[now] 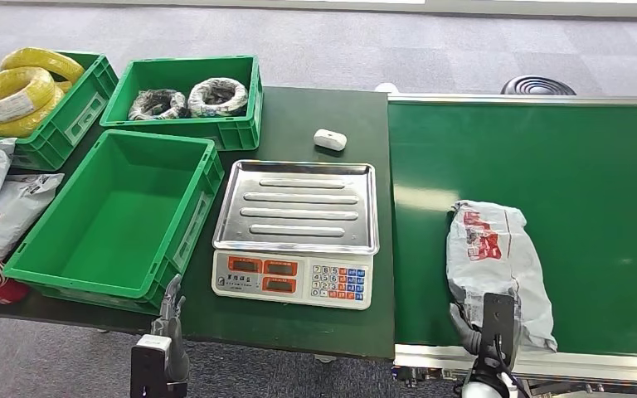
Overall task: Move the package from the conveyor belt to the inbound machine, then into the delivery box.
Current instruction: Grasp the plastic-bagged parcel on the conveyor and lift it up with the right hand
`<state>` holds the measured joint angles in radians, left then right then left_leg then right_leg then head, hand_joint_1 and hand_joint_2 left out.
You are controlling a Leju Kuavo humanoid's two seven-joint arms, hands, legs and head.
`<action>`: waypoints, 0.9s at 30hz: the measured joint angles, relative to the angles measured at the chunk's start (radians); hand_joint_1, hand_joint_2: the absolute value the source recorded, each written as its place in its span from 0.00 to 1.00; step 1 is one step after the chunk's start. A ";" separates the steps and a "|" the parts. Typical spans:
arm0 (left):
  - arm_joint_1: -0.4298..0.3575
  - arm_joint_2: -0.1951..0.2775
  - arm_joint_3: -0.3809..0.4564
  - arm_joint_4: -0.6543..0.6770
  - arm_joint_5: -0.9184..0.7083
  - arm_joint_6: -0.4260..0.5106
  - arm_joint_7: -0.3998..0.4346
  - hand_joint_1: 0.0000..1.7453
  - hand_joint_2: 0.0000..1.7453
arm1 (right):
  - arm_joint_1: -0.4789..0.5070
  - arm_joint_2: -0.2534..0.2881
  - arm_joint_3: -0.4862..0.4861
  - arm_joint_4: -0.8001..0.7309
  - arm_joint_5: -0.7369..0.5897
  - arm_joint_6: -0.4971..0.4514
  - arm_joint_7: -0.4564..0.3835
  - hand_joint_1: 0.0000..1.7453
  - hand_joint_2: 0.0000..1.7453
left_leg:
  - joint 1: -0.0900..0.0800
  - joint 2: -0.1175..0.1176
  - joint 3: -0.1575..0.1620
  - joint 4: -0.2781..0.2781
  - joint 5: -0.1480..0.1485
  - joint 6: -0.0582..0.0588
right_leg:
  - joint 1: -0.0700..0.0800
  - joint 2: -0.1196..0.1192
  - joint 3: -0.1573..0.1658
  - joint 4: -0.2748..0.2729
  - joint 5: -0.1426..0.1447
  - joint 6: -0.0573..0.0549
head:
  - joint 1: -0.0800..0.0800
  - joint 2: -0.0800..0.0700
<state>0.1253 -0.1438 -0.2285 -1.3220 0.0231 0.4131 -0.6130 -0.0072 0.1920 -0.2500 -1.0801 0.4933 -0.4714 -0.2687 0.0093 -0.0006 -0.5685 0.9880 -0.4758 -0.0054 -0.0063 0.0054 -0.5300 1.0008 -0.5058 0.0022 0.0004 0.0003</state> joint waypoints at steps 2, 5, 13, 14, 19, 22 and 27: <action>0.000 0.000 0.001 -0.001 -0.002 0.000 0.000 0.00 0.00 | 0.000 0.003 0.003 -0.006 -0.053 0.025 -0.030 0.03 1.00 | 0.000 0.000 0.000 0.000 0.000 0.000 | 0.000 0.000 0.000 0.000 0.000 0.000 | 0.000 0.000; 0.000 0.000 0.002 -0.001 -0.004 0.000 0.000 0.00 0.00 | 0.000 0.004 0.008 -0.008 -0.083 0.026 -0.052 0.48 1.00 | 0.000 0.000 0.000 0.000 0.000 0.000 | 0.000 0.000 0.000 0.000 0.000 0.000 | 0.000 0.000; 0.000 -0.002 0.010 -0.002 -0.006 -0.003 0.000 0.00 0.00 | -0.001 0.004 0.020 -0.010 -0.088 -0.007 -0.060 0.79 1.00 | 0.000 0.000 0.000 0.000 0.000 0.000 | 0.000 0.000 0.000 0.000 0.000 0.000 | 0.000 0.000; 0.000 -0.002 0.011 -0.002 -0.006 -0.003 0.000 0.00 0.00 | -0.001 0.004 0.021 -0.010 -0.088 -0.008 -0.060 0.79 1.00 | 0.000 0.000 0.000 0.000 0.000 0.000 | 0.000 0.000 0.000 0.000 0.000 0.000 | 0.000 0.000; 0.000 -0.003 0.014 -0.005 -0.007 -0.003 0.000 0.00 0.00 | -0.001 0.004 0.024 -0.010 -0.088 -0.010 -0.060 0.79 1.00 | 0.000 0.000 0.000 0.000 0.000 0.000 | 0.000 0.000 0.000 0.000 0.000 0.000 | 0.000 0.000; 0.000 -0.004 0.015 -0.006 -0.007 -0.003 0.000 0.00 0.00 | -0.002 0.004 0.025 -0.010 -0.088 -0.010 -0.060 0.82 1.00 | 0.000 0.000 0.000 0.000 0.000 0.000 | 0.000 0.000 0.000 0.000 0.000 0.000 | 0.000 0.000; 0.000 -0.004 0.017 -0.006 -0.007 -0.003 0.000 0.00 0.00 | -0.002 0.004 0.026 -0.012 -0.086 -0.012 -0.060 0.97 1.00 | 0.000 0.000 0.000 0.000 0.000 0.000 | 0.000 0.000 0.000 0.000 0.000 0.000 | 0.000 0.000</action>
<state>0.1254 -0.1483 -0.2117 -1.3284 0.0160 0.4103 -0.6130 -0.0087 0.1962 -0.2244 -1.0921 0.4070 -0.4834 -0.3288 0.0093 -0.0006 -0.5686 0.9880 -0.4758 -0.0054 -0.0063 0.0053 -0.5298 1.0008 -0.5058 0.0022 0.0004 0.0003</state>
